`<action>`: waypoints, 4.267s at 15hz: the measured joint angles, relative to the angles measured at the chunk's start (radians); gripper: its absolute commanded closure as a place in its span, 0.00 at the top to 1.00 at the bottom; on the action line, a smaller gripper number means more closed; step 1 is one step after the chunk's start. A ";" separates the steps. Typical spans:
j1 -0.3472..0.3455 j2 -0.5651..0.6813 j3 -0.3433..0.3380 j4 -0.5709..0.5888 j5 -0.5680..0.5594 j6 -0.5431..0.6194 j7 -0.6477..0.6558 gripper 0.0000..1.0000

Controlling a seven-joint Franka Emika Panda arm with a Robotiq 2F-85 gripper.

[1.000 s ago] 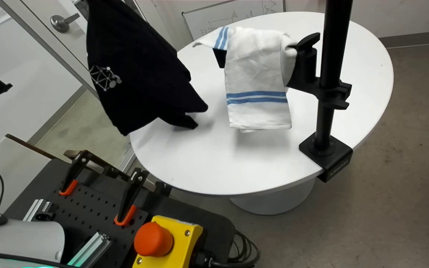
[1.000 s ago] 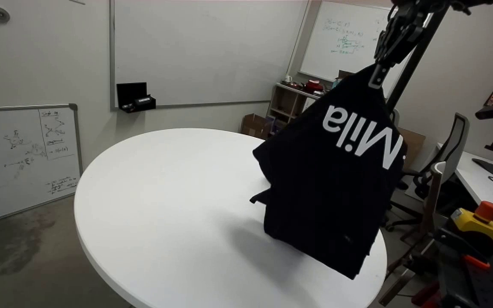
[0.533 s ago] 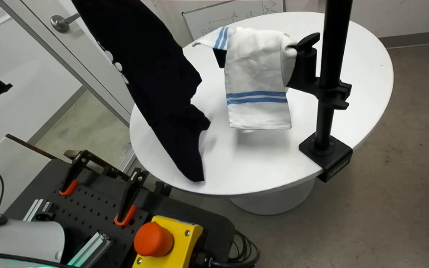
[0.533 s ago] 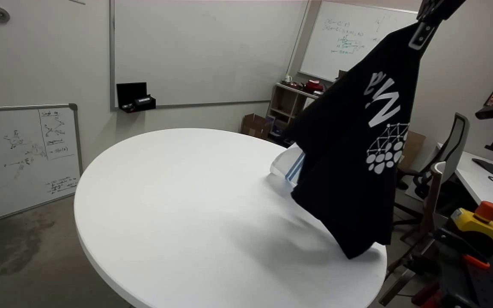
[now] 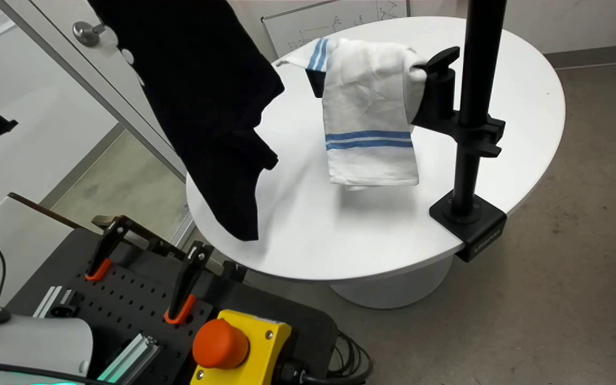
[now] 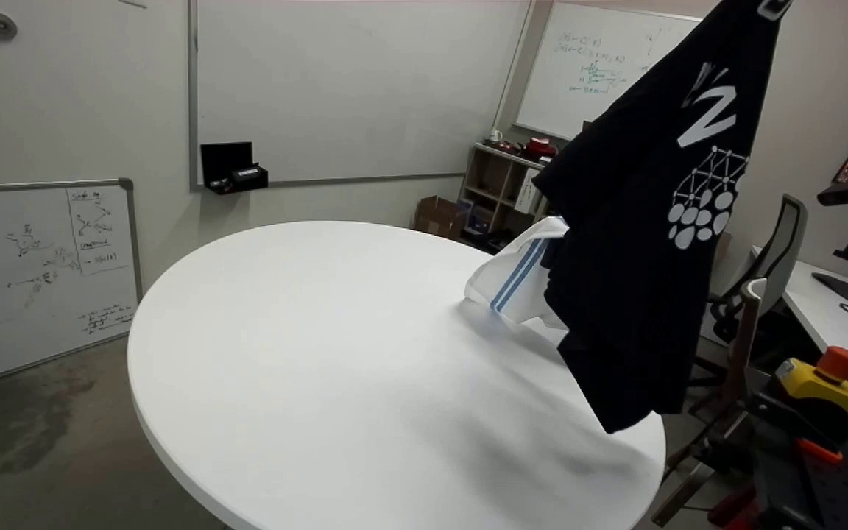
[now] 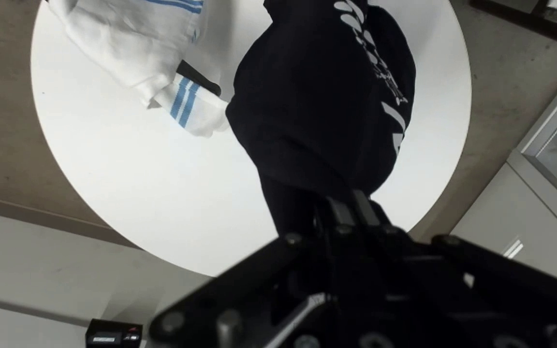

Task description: Place the black shirt on the stand

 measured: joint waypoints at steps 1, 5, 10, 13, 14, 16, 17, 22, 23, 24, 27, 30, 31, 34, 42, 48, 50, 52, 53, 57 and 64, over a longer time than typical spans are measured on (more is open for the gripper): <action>-0.008 -0.006 -0.003 0.010 0.000 -0.006 0.007 0.01; -0.035 0.002 -0.011 0.054 -0.015 -0.063 0.023 0.01; -0.049 0.002 -0.012 0.077 -0.038 -0.095 0.055 0.01; -0.065 0.000 -0.012 0.086 -0.044 -0.098 0.087 0.01; -0.075 0.001 -0.014 0.092 -0.047 -0.102 0.097 0.01; -0.095 0.002 -0.023 0.104 -0.055 -0.118 0.112 0.01; -0.105 0.004 -0.030 0.109 -0.059 -0.127 0.118 0.01; -0.139 0.052 -0.063 0.149 -0.065 -0.149 0.147 0.01; -0.144 0.075 -0.069 0.162 -0.065 -0.150 0.156 0.01; -0.148 0.103 -0.074 0.179 -0.065 -0.151 0.168 0.01; -0.161 0.212 -0.092 0.243 -0.064 -0.154 0.199 0.01; -0.171 0.335 -0.106 0.326 -0.061 -0.165 0.232 0.01; -0.175 0.376 -0.108 0.358 -0.060 -0.171 0.246 0.01; -0.184 0.490 -0.109 0.457 -0.058 -0.186 0.296 0.01; -0.187 0.781 -0.097 0.763 -0.053 -0.247 0.464 0.01; -0.182 1.000 -0.064 0.976 -0.052 -0.309 0.582 0.01; -0.182 1.072 -0.060 1.063 -0.049 -0.342 0.618 0.01; -0.183 1.138 -0.060 1.152 -0.047 -0.382 0.655 0.01; -0.184 1.168 -0.060 1.196 -0.045 -0.403 0.673 0.01; -0.190 1.277 -0.060 1.358 -0.038 -0.480 0.739 0.28; -0.189 1.443 -0.054 1.606 -0.023 -0.571 0.794 0.73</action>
